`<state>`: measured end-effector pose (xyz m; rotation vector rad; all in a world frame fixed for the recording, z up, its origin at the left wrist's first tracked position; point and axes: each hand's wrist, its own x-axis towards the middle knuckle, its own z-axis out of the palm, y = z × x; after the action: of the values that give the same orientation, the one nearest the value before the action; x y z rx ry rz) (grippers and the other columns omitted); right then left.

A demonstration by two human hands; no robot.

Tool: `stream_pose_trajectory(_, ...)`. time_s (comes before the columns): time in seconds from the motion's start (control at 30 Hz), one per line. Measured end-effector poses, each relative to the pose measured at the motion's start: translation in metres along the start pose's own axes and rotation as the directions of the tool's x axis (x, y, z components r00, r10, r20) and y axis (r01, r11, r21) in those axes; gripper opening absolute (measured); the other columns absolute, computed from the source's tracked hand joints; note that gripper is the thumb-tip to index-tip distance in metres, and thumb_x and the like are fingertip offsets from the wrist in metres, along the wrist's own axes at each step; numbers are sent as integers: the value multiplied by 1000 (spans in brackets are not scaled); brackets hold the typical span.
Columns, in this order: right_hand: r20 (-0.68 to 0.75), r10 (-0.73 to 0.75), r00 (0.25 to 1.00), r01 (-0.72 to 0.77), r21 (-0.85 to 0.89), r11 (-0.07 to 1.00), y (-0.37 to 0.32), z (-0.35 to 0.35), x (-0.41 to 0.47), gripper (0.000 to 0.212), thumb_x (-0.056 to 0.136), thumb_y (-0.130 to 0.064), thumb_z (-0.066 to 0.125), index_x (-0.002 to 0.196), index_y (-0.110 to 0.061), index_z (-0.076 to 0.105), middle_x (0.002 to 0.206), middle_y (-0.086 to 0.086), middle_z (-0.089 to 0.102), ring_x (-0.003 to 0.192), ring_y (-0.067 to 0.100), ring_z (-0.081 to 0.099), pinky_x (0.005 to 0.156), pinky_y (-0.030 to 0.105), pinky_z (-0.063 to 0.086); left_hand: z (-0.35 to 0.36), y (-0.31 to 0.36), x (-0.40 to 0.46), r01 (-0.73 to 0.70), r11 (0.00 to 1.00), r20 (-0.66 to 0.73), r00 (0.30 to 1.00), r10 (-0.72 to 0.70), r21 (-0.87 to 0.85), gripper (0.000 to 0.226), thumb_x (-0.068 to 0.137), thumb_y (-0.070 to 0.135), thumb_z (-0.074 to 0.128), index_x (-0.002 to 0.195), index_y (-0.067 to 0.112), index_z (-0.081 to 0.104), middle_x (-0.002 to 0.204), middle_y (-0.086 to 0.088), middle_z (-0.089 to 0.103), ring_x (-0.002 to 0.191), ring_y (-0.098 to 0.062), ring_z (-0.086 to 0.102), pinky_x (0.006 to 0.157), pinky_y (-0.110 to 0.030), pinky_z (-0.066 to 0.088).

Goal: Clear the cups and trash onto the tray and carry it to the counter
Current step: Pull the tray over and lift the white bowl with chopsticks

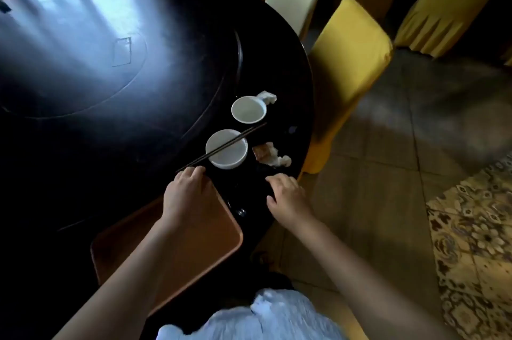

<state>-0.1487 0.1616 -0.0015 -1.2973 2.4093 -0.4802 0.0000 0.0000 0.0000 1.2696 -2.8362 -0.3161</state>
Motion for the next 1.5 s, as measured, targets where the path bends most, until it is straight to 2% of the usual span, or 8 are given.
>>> stream_pose_trajectory(0.27, -59, -318, 946, 295, -243, 924, -2, -3, 125, 48, 64, -7, 73, 111, -8, 63, 111, 11, 67, 95, 28, 65, 66, 35, 58, 8, 13, 72, 56, 998, -12, 998, -56, -10, 40, 80, 24, 61, 116, 8, 56, 110, -10, 63, 105, -31, 57, 82, -42, 45)
stream_pose_trajectory(0.43, 98, -480, 872, 477, -396, 785, -20, 12, 176, 38, 67, -17, 41, 87, -23, 73, 83, -2, 73, 70, 18, 66, 49, 21, 51, 21, 6, 84, 99, 995, 8, 995, -99, -19, 29, 79, 20, 63, 106, 9, 62, 99, -10, 67, 94, -32, 62, 76, -42, 48)
stream_pose_trajectory(0.53, 201, -482, 853, 516, -466, 718, -27, 14, 185, 10, 51, -24, 72, 60, -24, 69, 55, -6, 65, 59, 14, 62, 45, 18, 43, 26, 3, 86, 136, 988, -9, 991, -137, -70, 19, 77, 15, 66, 95, 8, 67, 86, -10, 69, 81, -33, 65, 68, -39, 49)
stream_pose_trajectory(0.67, 230, -526, 819, 572, -403, 715, -26, 15, 192, 24, 34, -14, 79, 43, -19, 58, 42, -4, 56, 48, 15, 58, 38, 16, 37, 28, -1, 87, 77, 994, -68, 994, -82, -72, 9, 74, 14, 67, 81, 11, 71, 73, -5, 70, 67, -29, 66, 61, -34, 51)
stream_pose_trajectory(0.87, 179, -549, 816, 572, -385, 724, -21, 6, 191, 26, 35, -11, 79, 43, -19, 55, 42, -2, 55, 46, 15, 57, 34, 17, 35, 27, -1, 77, 161, 955, -279, 932, -229, -247, 37, 76, 13, 70, 112, 8, 64, 110, -8, 64, 107, -25, 56, 96, -36, 42)
stream_pose_trajectory(1.13, -5, -462, 887, 433, -341, 835, 3, -10, 183, 29, 38, 0, 77, 49, -16, 56, 44, -4, 53, 47, 17, 52, 36, 19, 26, 33, 38, 64, 416, 492, -99, 679, -728, -765, 36, 81, 12, 65, 116, 7, 54, 108, -5, 50, 80, -3, 53, 65, -10, 46)
stream_pose_trajectory(1.3, -96, -383, 919, 368, -146, 918, 12, -23, 169, 11, 65, -13, 76, 70, -18, 68, 55, -4, 62, 60, 18, 59, 40, 23, 42, 46, 34, 75, 590, 153, 375, 671, -639, -793, 38, 86, 18, 59, 122, 14, 51, 108, -13, 64, 83, -17, 68, 70, -32, 58)
stream_pose_trajectory(1.5, 32, -115, 993, 102, 270, 958, 7, -37, 155, 19, 82, -22, 63, 100, -23, 70, 81, -2, 73, 81, 16, 66, 69, 32, 54, 49, 33, 80, 615, -127, 594, 655, -467, -778, 40, 89, 11, 53, 128, 14, 43, 112, -16, 64, 85, -23, 71, 58, -23, 56)
